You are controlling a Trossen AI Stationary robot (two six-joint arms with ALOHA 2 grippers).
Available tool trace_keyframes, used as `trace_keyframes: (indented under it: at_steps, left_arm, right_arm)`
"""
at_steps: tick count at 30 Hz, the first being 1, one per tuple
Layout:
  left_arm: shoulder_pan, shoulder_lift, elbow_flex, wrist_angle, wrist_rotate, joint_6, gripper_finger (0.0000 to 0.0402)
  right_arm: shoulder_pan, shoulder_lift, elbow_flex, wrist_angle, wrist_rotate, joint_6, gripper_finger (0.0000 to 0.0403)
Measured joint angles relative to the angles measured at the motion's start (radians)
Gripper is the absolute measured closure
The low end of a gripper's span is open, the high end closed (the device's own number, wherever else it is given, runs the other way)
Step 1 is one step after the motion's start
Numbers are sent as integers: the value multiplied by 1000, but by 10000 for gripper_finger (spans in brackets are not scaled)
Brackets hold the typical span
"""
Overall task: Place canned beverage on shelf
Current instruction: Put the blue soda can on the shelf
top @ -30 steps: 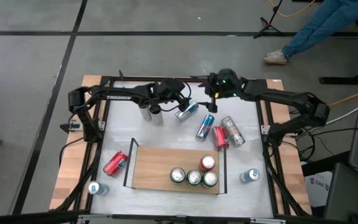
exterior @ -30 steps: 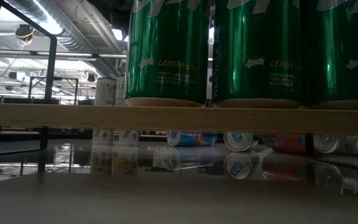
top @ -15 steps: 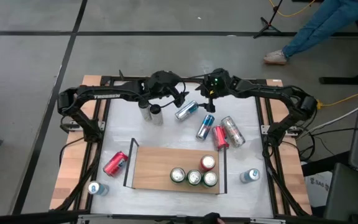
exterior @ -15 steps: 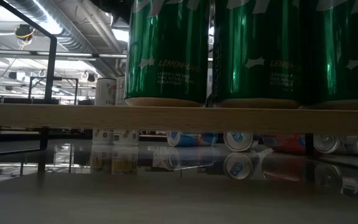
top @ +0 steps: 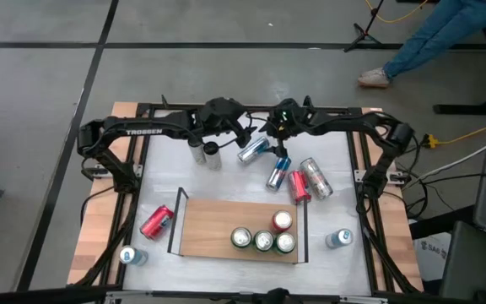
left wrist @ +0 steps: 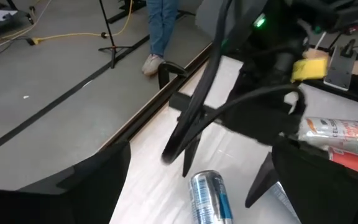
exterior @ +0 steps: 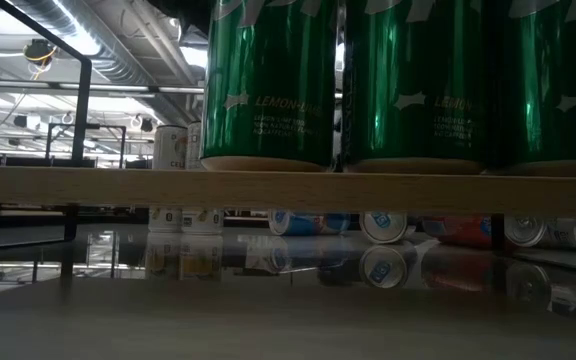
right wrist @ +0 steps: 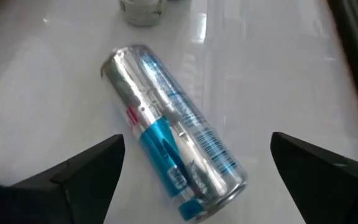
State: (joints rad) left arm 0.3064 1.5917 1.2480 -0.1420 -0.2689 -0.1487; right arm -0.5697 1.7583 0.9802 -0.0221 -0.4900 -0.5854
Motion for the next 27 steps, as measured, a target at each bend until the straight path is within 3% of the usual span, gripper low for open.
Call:
trace_keyframes:
  at_steps: [16,27]
  left_arm:
    - [-16,0,0,0,2,-4,21]
    - [-16,0,-1,0,2,-7,21]
  right_arm:
    - [39,36,0,32,-14,-55,8]
    - [163,36,1,18,224,-52,8]
